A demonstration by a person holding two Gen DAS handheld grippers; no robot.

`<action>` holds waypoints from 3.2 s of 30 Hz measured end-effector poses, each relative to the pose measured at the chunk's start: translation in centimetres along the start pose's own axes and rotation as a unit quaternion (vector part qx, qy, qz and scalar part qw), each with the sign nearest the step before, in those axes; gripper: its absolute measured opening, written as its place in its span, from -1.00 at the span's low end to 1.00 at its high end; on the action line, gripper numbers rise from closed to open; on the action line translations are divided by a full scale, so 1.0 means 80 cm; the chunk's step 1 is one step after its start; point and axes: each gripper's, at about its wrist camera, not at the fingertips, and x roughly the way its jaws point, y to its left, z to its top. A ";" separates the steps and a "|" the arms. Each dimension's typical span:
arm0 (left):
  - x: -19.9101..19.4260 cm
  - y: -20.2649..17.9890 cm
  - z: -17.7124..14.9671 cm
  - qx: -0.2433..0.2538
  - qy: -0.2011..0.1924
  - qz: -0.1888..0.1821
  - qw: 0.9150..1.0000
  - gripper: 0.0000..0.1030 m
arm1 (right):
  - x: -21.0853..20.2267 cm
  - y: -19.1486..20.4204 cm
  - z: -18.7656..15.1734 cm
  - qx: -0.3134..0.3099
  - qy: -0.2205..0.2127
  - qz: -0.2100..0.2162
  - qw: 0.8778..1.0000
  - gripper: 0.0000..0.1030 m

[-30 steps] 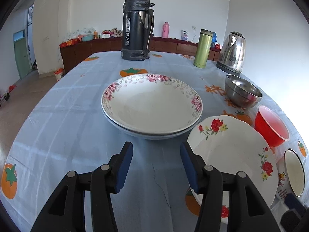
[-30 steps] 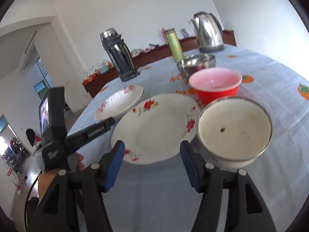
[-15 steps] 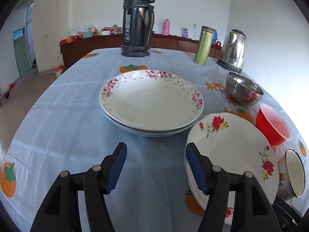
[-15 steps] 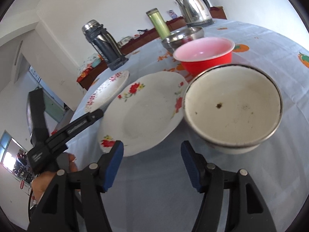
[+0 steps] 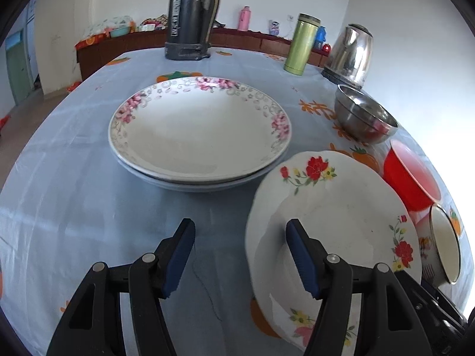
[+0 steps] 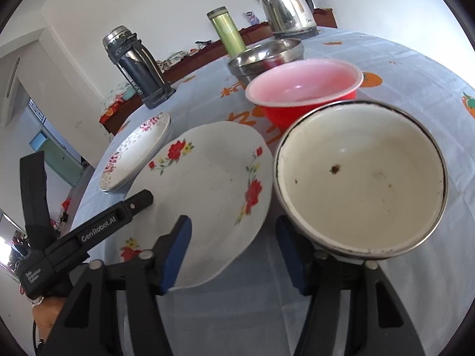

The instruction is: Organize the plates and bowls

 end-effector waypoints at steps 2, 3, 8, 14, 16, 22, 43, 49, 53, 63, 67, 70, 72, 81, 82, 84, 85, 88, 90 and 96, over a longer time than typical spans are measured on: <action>-0.004 -0.004 -0.001 0.008 -0.007 -0.005 1.000 0.07 | 0.004 0.004 0.000 -0.009 0.007 0.010 1.000 -0.30; -0.006 -0.006 -0.001 0.015 -0.011 -0.009 1.000 -0.12 | 0.007 0.008 0.000 -0.019 0.017 0.009 1.000 -0.38; -0.015 -0.028 -0.008 0.054 -0.027 0.012 0.998 -0.16 | 0.002 0.021 -0.009 -0.047 0.022 0.013 0.999 -0.38; -0.027 -0.012 -0.020 0.024 -0.024 0.004 0.999 -0.16 | -0.004 0.026 -0.021 -0.054 0.048 0.052 0.996 -0.41; -0.033 -0.008 -0.026 0.024 -0.025 0.014 0.999 -0.16 | -0.008 0.034 -0.025 -0.062 0.053 0.064 0.995 -0.40; -0.052 0.015 -0.034 -0.008 -0.029 0.000 1.000 -0.16 | -0.023 0.048 -0.042 -0.082 0.073 0.112 0.988 -0.34; -0.047 0.052 -0.016 -0.051 -0.019 -0.039 0.998 0.00 | -0.015 -0.007 -0.013 -0.008 0.054 0.093 0.994 -0.02; -0.032 0.029 -0.021 -0.038 0.010 -0.083 0.996 0.00 | -0.008 0.000 -0.009 -0.024 0.049 0.078 0.995 -0.24; -0.023 0.015 -0.025 -0.020 0.017 -0.077 0.997 0.00 | 0.002 0.002 -0.006 -0.032 0.048 0.072 0.996 -0.37; -0.024 0.015 -0.029 -0.029 -0.002 -0.048 0.998 -0.16 | 0.008 0.012 -0.004 -0.059 0.043 0.058 0.996 -0.57; -0.035 0.018 -0.031 -0.026 -0.020 -0.027 0.999 -0.16 | -0.005 0.031 -0.009 -0.106 0.026 0.056 0.993 -0.57; -0.043 0.020 -0.033 -0.025 -0.030 -0.025 0.999 -0.16 | -0.010 0.034 -0.006 -0.106 0.020 0.062 0.992 -0.57; -0.049 0.021 -0.033 -0.025 -0.035 -0.026 0.999 -0.16 | -0.010 0.032 -0.004 -0.099 0.023 0.068 0.993 -0.57; -0.068 0.030 -0.025 -0.031 -0.058 -0.017 0.998 -0.16 | -0.020 0.051 0.010 -0.104 0.006 0.080 0.991 -0.57; -0.070 0.032 -0.022 -0.033 -0.061 -0.018 0.997 -0.16 | -0.021 0.054 0.013 -0.105 0.004 0.080 0.991 -0.57; -0.074 0.035 -0.017 -0.036 -0.068 -0.016 0.997 -0.16 | -0.022 0.060 0.019 -0.107 -0.003 0.083 0.991 -0.57; -0.076 0.036 -0.015 -0.036 -0.072 -0.014 0.997 -0.16 | -0.022 0.063 0.023 -0.108 -0.006 0.085 0.991 -0.57; -0.080 0.041 -0.005 -0.037 -0.083 -0.009 0.996 -0.16 | -0.022 0.075 0.032 -0.113 -0.016 0.089 0.989 -0.57; -0.081 0.044 0.001 -0.039 -0.088 -0.006 0.995 -0.16 | -0.021 0.081 0.038 -0.113 -0.021 0.093 0.989 -0.57; -0.082 0.057 0.025 -0.049 -0.105 -0.002 0.993 -0.16 | -0.010 0.098 0.061 -0.112 -0.031 0.103 0.988 -0.57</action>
